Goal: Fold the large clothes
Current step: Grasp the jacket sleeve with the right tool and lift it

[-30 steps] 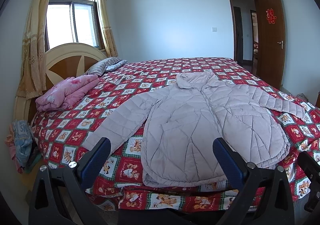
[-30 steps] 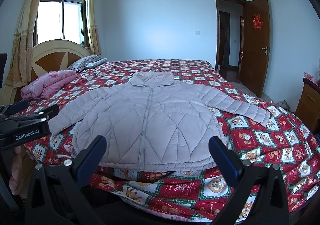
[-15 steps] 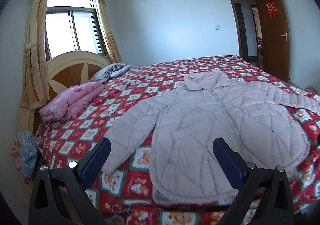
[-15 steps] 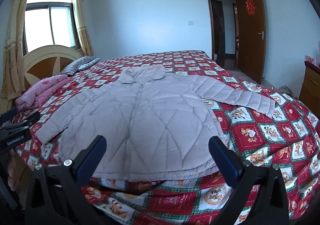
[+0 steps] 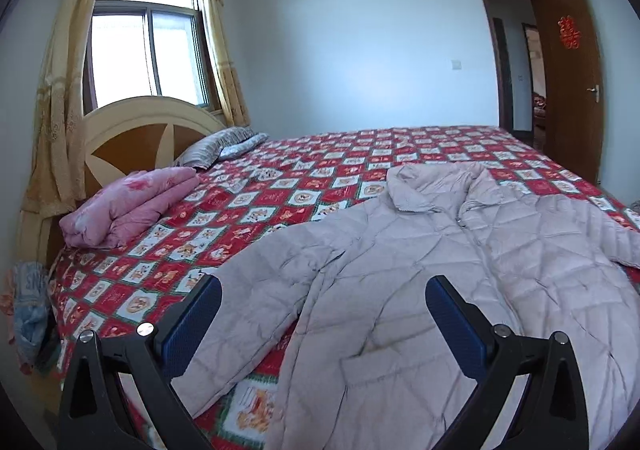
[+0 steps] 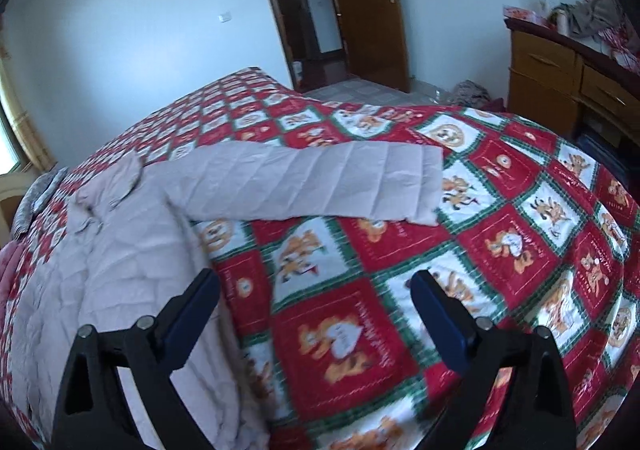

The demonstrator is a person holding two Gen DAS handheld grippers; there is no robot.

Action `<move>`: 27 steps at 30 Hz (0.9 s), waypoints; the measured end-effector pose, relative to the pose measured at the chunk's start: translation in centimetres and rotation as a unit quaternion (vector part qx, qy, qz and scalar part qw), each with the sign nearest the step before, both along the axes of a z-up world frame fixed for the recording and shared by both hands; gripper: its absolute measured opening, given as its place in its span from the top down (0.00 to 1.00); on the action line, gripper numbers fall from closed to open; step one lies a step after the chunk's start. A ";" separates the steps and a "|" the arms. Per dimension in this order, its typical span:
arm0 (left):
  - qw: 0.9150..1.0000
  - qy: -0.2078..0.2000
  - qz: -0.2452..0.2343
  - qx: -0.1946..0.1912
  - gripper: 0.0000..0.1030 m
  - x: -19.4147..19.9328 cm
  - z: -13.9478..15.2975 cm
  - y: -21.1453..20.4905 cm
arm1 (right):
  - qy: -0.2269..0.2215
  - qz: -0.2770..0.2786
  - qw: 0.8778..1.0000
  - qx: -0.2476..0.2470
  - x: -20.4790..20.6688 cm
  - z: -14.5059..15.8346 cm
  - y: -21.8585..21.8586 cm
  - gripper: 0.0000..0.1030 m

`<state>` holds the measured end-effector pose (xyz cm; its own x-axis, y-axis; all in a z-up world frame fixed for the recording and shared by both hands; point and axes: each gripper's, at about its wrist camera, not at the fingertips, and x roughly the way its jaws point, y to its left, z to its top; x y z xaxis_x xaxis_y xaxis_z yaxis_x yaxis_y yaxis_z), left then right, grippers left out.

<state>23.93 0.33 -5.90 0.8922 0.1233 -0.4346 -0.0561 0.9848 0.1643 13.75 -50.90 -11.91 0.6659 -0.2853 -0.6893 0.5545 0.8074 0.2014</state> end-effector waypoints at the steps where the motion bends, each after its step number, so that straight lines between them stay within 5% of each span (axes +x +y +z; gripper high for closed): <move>1: 1.000 0.009 0.002 0.005 0.01 1.6 -0.6 -0.4 | 0.005 -0.016 1.000 0.001 0.4 -0.3 -1.5 0.07; 9: 0.998 0.046 0.033 0.021 0.01 10.5 -4.3 -1.2 | 0.040 -0.096 0.993 0.050 3.8 -3.4 -10.9 0.18; 16: 0.994 0.087 0.052 0.029 0.01 16.6 -7.2 -0.8 | 0.069 -0.106 0.990 0.062 5.5 -5.4 -13.8 0.31; 19: 0.992 0.095 0.065 0.047 0.01 18.3 -8.7 -0.4 | 0.067 -0.089 0.992 0.054 6.0 -5.7 -13.5 0.47; 21: 0.990 0.116 0.065 0.040 0.01 19.0 -9.7 0.0 | 0.070 -0.065 0.994 0.049 6.6 -5.8 -12.9 0.73; 23: 0.989 0.129 0.065 0.031 0.01 19.3 -10.1 0.3 | 0.075 -0.054 0.995 0.029 7.0 -5.3 -12.3 0.85; 27: 0.991 0.120 0.059 0.021 0.01 18.9 -9.0 0.7 | 0.067 -0.038 0.997 0.012 7.4 -3.9 -11.2 0.90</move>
<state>42.88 1.00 -14.95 0.7417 0.2429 -0.6252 -0.1250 0.9659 0.2269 21.18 -62.13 -15.80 0.5445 -0.3136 -0.7780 0.6376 0.7573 0.1410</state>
